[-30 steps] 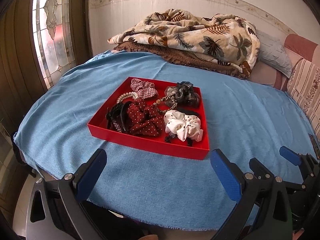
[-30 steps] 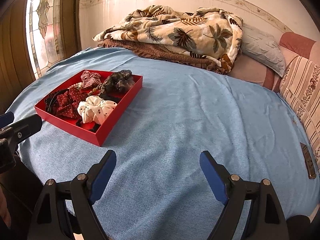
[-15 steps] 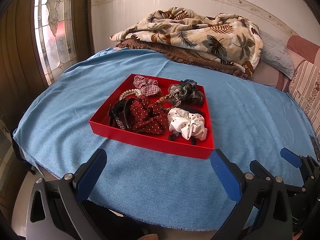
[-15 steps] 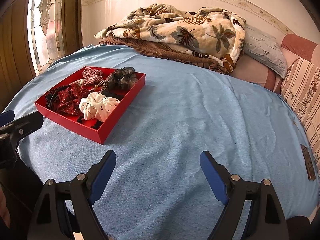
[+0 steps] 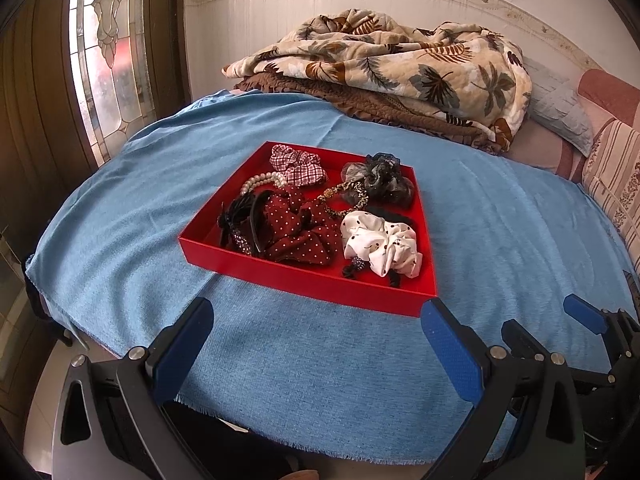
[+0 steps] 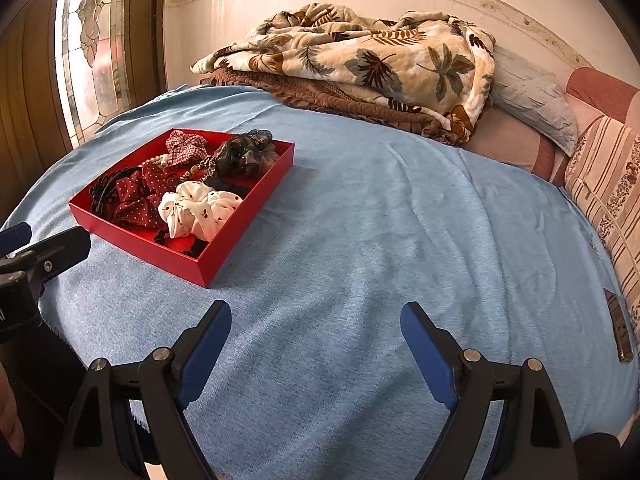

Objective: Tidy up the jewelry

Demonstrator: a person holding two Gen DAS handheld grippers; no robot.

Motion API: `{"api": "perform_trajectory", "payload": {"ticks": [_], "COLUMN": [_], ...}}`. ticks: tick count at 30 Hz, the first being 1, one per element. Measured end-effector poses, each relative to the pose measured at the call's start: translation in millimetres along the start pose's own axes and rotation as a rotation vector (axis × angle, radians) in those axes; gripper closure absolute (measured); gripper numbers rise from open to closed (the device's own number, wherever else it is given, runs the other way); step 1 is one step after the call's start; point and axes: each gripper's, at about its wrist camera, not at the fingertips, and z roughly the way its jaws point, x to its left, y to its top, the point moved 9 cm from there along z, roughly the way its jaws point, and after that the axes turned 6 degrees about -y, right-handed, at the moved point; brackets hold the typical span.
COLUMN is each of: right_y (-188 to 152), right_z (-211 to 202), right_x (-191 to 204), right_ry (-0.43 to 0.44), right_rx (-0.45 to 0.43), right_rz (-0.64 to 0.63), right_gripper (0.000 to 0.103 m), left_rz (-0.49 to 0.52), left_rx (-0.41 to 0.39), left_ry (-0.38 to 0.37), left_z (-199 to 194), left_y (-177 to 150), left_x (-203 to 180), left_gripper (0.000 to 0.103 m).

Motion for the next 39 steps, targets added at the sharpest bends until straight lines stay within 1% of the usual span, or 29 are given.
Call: {"api": "perform_trajectory", "payload": {"ticks": [7,18,23,29,35,39], "right_y": [4.0,2.8,4.1,6.4,7.8,7.7], "right_z": [5.4,9.1,10.7,11.9,12.1,12.4], "right_x": [5.0,8.0,15.3,26.4,29.9,29.3], "right_ry": [0.009,0.012,0.035,0.056,0.069,0.073], "right_rx": [0.008,0.015,0.025,0.025,0.025,0.027], "right_rz": [-0.008,-0.021,-0.032,-0.047,-0.053,-0.048], "right_gripper": [0.013,0.013,0.013,0.013,0.013,0.013], "left_rz": [0.001,-0.007,-0.016,-0.049,-0.054,-0.033], "left_rx": [0.012,0.024,0.026,0.024,0.017,0.005], "left_ry": [0.024,0.022,0.025,0.031,0.052,0.074], "left_z": [6.2,10.8,11.8,10.2,7.2,2.4], "left_y": [-2.9,-5.0,-4.6,-1.5,0.8,4.7], "left_x": [5.3,8.8,12.2,21.4,26.9,23.6], "left_gripper": [0.0,0.0,0.0,0.0,0.0,0.0]}}
